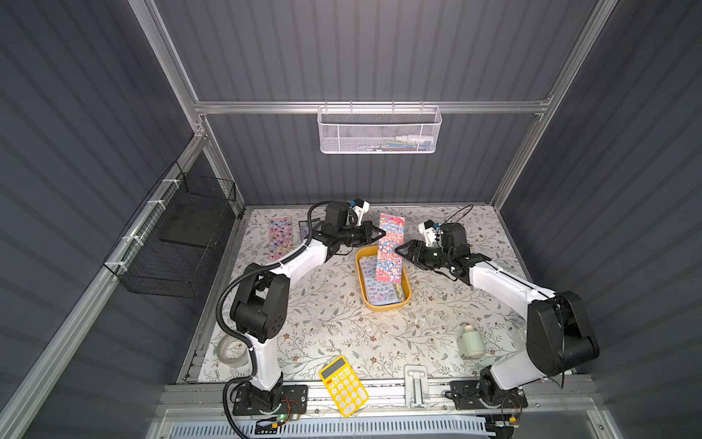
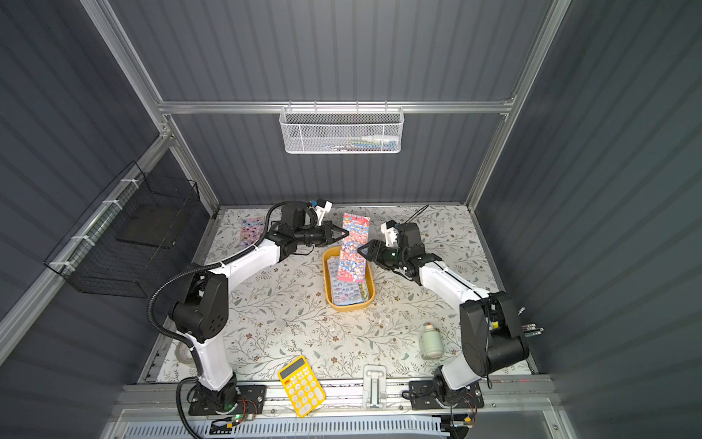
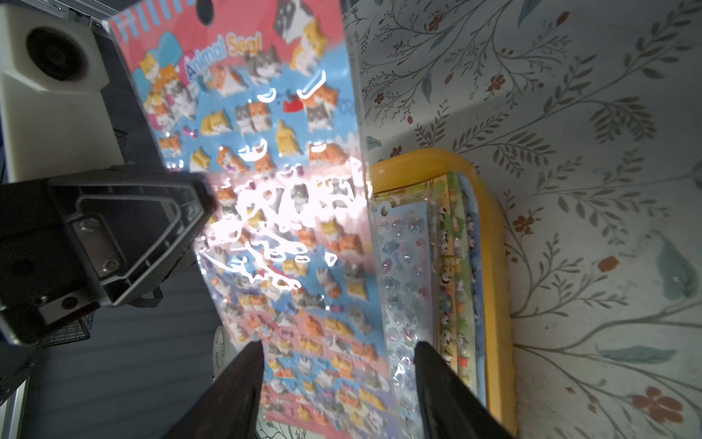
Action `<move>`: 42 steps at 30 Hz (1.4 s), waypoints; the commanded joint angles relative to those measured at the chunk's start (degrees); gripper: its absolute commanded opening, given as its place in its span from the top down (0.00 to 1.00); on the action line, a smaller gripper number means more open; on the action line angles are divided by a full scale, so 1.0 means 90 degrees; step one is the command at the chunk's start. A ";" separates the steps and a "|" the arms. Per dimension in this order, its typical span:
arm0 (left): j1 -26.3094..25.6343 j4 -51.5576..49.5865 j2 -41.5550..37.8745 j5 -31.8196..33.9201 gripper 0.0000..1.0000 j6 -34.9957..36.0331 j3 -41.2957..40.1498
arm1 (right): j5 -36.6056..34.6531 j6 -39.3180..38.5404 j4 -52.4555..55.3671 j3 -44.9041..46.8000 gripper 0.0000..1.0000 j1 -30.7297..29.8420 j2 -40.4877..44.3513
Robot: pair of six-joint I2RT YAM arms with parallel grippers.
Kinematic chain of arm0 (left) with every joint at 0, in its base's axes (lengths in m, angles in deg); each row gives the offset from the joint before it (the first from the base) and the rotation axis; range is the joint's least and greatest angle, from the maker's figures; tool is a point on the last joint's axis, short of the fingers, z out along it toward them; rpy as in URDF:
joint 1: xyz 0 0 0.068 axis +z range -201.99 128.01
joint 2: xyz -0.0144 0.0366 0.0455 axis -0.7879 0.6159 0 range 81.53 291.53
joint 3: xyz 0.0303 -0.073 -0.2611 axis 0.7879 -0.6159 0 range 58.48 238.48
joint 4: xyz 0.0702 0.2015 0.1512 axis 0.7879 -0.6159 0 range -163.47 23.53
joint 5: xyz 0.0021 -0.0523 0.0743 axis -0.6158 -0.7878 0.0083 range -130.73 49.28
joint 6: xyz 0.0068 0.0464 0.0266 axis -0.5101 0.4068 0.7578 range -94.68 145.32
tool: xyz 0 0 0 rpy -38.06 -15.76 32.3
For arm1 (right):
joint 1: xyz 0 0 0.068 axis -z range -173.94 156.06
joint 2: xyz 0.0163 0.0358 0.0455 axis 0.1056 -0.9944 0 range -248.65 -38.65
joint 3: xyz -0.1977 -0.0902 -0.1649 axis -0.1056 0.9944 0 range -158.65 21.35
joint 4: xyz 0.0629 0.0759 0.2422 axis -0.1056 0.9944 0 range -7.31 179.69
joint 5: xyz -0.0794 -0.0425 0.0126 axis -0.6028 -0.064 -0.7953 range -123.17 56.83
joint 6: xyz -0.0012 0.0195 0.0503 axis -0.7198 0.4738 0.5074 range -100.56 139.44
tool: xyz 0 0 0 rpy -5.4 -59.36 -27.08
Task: Take the stickers out of the storage box
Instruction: Pick up the sticker from the storage box.
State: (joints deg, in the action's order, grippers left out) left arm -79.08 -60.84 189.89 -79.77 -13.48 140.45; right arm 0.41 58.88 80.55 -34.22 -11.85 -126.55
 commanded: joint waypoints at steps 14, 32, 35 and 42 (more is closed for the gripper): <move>0.0364 0.0333 -0.0664 -0.0309 1.00 -0.0203 -0.0301 | 0.0961 0.0802 -0.1240 -0.0300 0.46 -0.0255 -0.0511; 0.0393 0.0419 -0.0783 -0.0335 0.38 -0.0248 -0.1080 | 0.0797 0.0793 -0.1238 -0.0453 1.00 -0.0271 -0.0321; 0.0384 0.0423 -0.0837 -0.0364 0.39 -0.0268 -0.1324 | 0.0759 0.0788 -0.1238 -0.0559 1.00 -0.0262 -0.0365; 0.0306 0.0652 -0.0734 -0.0523 0.67 -0.0450 -0.1426 | 0.0756 0.0876 -0.1258 -0.0769 1.00 -0.0266 -0.0586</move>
State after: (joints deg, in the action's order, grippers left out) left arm -75.76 -56.75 184.60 -82.57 -17.35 127.40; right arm 7.54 66.64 70.19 -39.47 -14.25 -130.90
